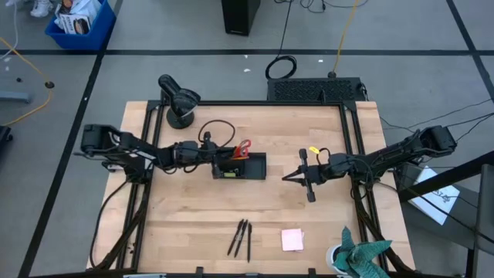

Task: Pick and place office supplies into organizer
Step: Put the black pen into the black desk organizer

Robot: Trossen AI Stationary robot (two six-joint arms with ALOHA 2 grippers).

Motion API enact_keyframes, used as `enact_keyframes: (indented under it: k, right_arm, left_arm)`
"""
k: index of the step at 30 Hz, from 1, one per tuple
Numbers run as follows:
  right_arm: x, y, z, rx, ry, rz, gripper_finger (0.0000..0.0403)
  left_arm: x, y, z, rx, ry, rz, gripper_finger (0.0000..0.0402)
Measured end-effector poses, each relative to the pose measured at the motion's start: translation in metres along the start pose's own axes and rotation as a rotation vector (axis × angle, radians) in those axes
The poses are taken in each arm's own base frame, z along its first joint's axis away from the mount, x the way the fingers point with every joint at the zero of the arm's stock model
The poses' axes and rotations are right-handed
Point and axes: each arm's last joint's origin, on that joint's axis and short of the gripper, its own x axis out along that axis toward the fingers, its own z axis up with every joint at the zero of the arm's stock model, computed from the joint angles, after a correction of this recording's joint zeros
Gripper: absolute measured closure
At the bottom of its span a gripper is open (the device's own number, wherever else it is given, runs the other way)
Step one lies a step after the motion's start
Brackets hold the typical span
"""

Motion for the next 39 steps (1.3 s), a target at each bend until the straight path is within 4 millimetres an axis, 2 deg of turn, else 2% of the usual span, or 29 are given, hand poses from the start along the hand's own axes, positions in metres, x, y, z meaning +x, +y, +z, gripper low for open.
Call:
enact_keyframes:
  k: [10, 15, 17, 20, 23, 26, 29, 31, 34, 39]
  right_arm:
    - [0.000, 0.000, -0.002, 0.026, 0.021, 0.005, 0.0403]
    - [0.000, 0.000, -0.002, 0.025, 0.022, 0.005, 0.0403]
    - [0.000, 0.000, -0.002, 0.022, 0.022, 0.005, 0.0403]
    - [0.000, 0.000, -0.002, 0.019, 0.021, 0.005, 0.0403]
    - [0.000, 0.000, -0.002, 0.006, 0.018, 0.004, 0.0403]
    - [0.000, 0.000, -0.002, 0.001, 0.018, 0.004, 0.0403]
    - [0.000, 0.000, -0.002, 0.000, 0.019, 0.004, 0.0403]
    - [0.000, 0.000, -0.002, 0.000, 0.019, 0.004, 0.0403]
    - [0.000, 0.000, -0.002, 0.000, 0.019, 0.004, 0.0403]
    - [0.000, 0.001, -0.002, 0.037, 0.022, 0.006, 0.0403]
  left_arm:
    - [0.000, 0.000, 0.001, -0.017, -0.014, -0.011, 0.0258]
    - [-0.001, 0.000, 0.003, -0.022, -0.030, 0.001, 0.0214]
    - [-0.001, -0.001, 0.011, -0.037, -0.060, 0.011, 0.0205]
    - [-0.004, -0.008, 0.036, -0.052, -0.139, 0.019, 0.0201]
    - [-0.008, -0.021, 0.063, -0.008, -0.100, 0.046, 0.0205]
    - [-0.011, -0.040, 0.091, 0.049, 0.060, 0.084, 0.0223]
    - [-0.015, -0.067, 0.112, 0.034, 0.226, 0.066, 0.0248]
    - [-0.017, -0.088, 0.114, 0.011, 0.297, 0.023, 0.0271]
    - [-0.020, -0.121, 0.106, 0.008, 0.340, -0.053, 0.0311]
    - [-0.022, -0.164, 0.083, -0.170, 0.228, -0.075, 0.0387]
